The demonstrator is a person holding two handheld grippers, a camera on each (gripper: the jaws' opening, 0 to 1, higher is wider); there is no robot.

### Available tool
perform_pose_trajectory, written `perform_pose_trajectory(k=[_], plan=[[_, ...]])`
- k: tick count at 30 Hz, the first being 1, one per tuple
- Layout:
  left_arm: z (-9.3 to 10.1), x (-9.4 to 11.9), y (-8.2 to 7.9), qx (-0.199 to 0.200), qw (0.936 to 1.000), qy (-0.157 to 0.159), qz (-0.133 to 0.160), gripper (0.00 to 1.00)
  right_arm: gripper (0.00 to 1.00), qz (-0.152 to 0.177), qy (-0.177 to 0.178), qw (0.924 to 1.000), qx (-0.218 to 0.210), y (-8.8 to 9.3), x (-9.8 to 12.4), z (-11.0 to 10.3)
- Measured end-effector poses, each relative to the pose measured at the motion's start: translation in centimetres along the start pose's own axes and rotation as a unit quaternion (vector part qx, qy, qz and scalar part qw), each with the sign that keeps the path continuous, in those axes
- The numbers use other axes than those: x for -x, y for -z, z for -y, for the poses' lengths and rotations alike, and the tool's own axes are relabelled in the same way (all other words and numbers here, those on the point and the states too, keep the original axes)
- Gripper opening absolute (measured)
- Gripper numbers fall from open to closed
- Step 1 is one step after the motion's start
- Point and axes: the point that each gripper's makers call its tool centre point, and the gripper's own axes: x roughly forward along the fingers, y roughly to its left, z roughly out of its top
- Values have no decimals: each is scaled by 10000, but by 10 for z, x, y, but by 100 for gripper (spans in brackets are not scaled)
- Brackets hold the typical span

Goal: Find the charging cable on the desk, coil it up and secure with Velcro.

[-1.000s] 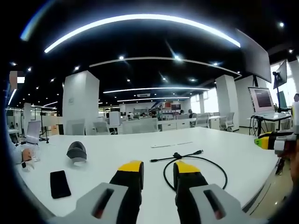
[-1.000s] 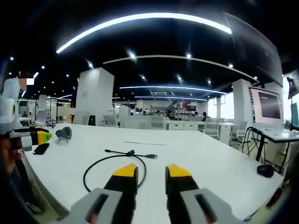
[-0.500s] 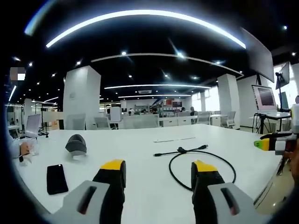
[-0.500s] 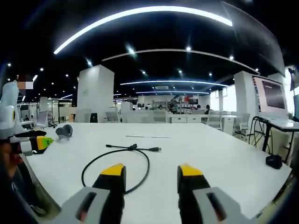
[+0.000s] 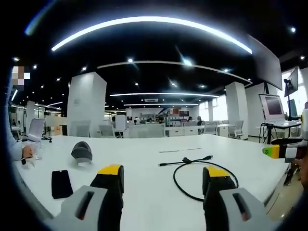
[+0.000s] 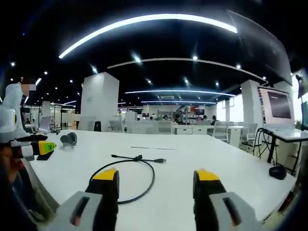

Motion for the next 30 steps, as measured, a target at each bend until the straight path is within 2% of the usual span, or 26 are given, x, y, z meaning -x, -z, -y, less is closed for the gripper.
perform_pose_trajectory(k=[10, 19, 30], plan=[[3, -2, -9, -71, 9999, 29, 86, 65, 63, 57, 82, 9996, 262, -1, 3, 5], [5, -8, -3, -38, 9999, 85, -37, 65, 62, -4, 73, 9992, 404, 3, 12, 4], [-1, 2, 3, -73, 10000, -36, -26, 62, 61, 6, -2, 9988, 483, 4, 20, -2]])
